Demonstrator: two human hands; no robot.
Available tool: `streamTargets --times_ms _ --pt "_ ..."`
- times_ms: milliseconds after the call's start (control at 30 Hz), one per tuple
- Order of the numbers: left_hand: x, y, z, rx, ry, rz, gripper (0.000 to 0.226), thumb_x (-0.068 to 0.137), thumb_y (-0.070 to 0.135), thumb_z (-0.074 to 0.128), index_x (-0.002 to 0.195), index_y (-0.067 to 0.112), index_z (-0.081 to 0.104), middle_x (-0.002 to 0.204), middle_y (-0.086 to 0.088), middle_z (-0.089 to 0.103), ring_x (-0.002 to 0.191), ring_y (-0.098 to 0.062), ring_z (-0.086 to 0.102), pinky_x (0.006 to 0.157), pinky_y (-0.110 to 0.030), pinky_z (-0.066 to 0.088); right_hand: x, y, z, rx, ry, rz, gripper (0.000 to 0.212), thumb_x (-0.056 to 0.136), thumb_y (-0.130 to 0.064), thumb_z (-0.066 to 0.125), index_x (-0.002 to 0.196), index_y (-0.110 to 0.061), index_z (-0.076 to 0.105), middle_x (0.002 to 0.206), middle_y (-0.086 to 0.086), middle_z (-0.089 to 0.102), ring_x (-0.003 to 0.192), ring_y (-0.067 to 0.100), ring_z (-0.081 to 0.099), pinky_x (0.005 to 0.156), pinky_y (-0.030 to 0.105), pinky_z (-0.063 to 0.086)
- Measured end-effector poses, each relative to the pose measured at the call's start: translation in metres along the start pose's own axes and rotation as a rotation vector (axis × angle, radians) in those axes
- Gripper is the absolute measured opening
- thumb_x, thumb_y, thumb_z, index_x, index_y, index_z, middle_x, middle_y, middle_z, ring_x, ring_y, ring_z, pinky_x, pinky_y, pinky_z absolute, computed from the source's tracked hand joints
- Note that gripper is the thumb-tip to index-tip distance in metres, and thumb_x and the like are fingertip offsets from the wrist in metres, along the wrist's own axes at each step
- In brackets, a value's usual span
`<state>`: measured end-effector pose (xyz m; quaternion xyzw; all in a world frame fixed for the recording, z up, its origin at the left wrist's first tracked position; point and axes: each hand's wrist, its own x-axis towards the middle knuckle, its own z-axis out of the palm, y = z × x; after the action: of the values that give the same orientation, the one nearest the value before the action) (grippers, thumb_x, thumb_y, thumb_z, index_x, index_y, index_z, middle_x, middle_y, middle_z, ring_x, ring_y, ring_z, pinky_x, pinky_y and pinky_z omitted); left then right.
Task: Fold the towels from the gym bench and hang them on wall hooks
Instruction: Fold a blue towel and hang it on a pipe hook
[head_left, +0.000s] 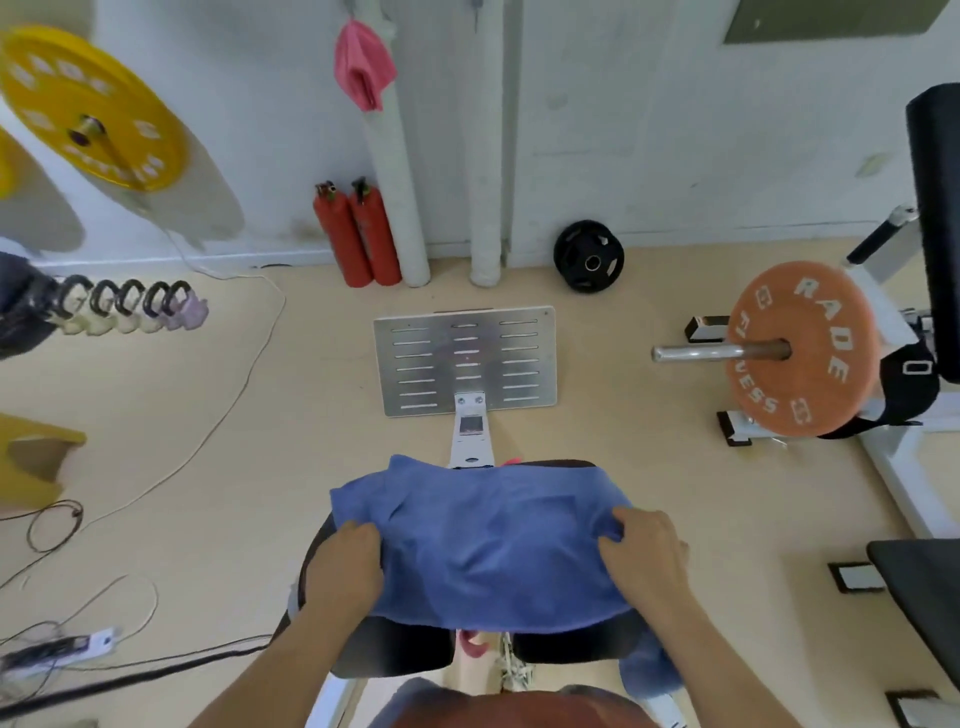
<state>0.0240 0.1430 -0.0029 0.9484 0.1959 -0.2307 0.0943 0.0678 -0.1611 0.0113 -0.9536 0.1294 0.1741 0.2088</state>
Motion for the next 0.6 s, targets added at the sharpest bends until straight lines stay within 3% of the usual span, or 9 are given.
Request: streamTargets --times_ms 100,200,267,300,367,400,501,601 --pt "0.005 0.008 -0.003 -0.079 -0.024 -0.075 0.007 0.089 0.018 0.042 0.093 0.019 0.047 0.094 -0.003 0.064 0.081 -0.022 0.06 0.068 -0.031 0.049 0.013 -0.022 -0.002 0.059 -0.146 -0.17 0.023 0.085 -0.014 0.052 0.071 -0.025 0.038 0.067 -0.004 0.046 0.067 0.022 0.043 0.058 0.031 0.032" --pt "0.011 0.028 -0.024 -0.335 -0.179 -0.263 0.013 0.086 0.017 0.048 0.09 0.014 0.06 0.095 -0.007 0.068 0.087 -0.023 0.063 0.067 -0.027 0.046 0.014 -0.04 0.001 0.197 -0.337 -0.216 0.018 0.089 -0.023 0.056 0.091 -0.034 0.042 0.081 -0.009 0.051 0.077 0.015 0.049 0.06 0.021 0.034" --pt "0.012 0.046 -0.049 -0.737 -0.246 -0.375 0.01 0.077 0.016 0.06 0.08 0.007 0.063 0.08 -0.011 0.066 0.076 -0.028 0.059 0.064 -0.03 0.045 0.01 -0.056 0.0 0.359 -0.514 -0.21 0.022 0.088 -0.018 0.058 0.103 -0.031 0.047 0.091 -0.008 0.051 0.085 0.009 0.05 0.073 0.02 0.038" --pt "0.01 0.053 -0.059 -1.0 -0.198 -0.407 0.01 0.07 0.016 0.063 0.072 0.006 0.063 0.072 -0.011 0.064 0.07 -0.027 0.056 0.062 -0.03 0.043 0.007 -0.066 -0.003 0.423 -0.608 -0.22 0.028 0.087 -0.014 0.059 0.108 -0.031 0.05 0.094 -0.007 0.052 0.089 0.008 0.051 0.078 0.02 0.039" --pt "-0.001 0.067 -0.074 -1.246 -0.053 -0.313 0.007 0.073 0.01 0.059 0.066 0.01 0.063 0.068 -0.009 0.062 0.071 -0.024 0.054 0.065 -0.03 0.041 0.0 -0.092 -0.014 0.552 -0.692 -0.243 0.038 0.086 -0.011 0.063 0.119 -0.028 0.056 0.108 -0.008 0.06 0.103 0.008 0.057 0.086 0.019 0.042" --pt "-0.007 0.074 -0.078 -1.281 -0.019 -0.219 0.018 0.077 0.003 0.052 0.065 0.014 0.062 0.069 -0.008 0.06 0.073 -0.022 0.052 0.067 -0.03 0.04 -0.004 -0.105 -0.019 0.662 -0.667 -0.252 0.037 0.085 -0.008 0.065 0.118 -0.023 0.061 0.111 -0.006 0.064 0.104 0.01 0.06 0.087 0.02 0.045" --pt "-0.027 0.101 -0.086 -1.231 0.065 0.046 0.027 0.077 -0.01 0.046 0.066 0.011 0.059 0.068 -0.004 0.06 0.07 -0.017 0.052 0.065 -0.028 0.042 -0.014 -0.129 -0.036 1.042 -0.525 -0.21 0.032 0.079 -0.001 0.07 0.109 -0.011 0.066 0.1 0.009 0.074 0.096 0.017 0.068 0.086 0.026 0.053" --pt "-0.04 0.114 -0.104 -1.229 0.196 0.205 0.033 0.076 -0.015 0.048 0.081 0.013 0.066 0.074 0.0 0.067 0.069 -0.01 0.062 0.061 -0.02 0.05 -0.017 -0.125 -0.057 1.288 -0.614 -0.196 0.042 0.079 0.001 0.068 0.119 -0.008 0.064 0.11 0.013 0.072 0.106 0.026 0.067 0.094 0.037 0.052"
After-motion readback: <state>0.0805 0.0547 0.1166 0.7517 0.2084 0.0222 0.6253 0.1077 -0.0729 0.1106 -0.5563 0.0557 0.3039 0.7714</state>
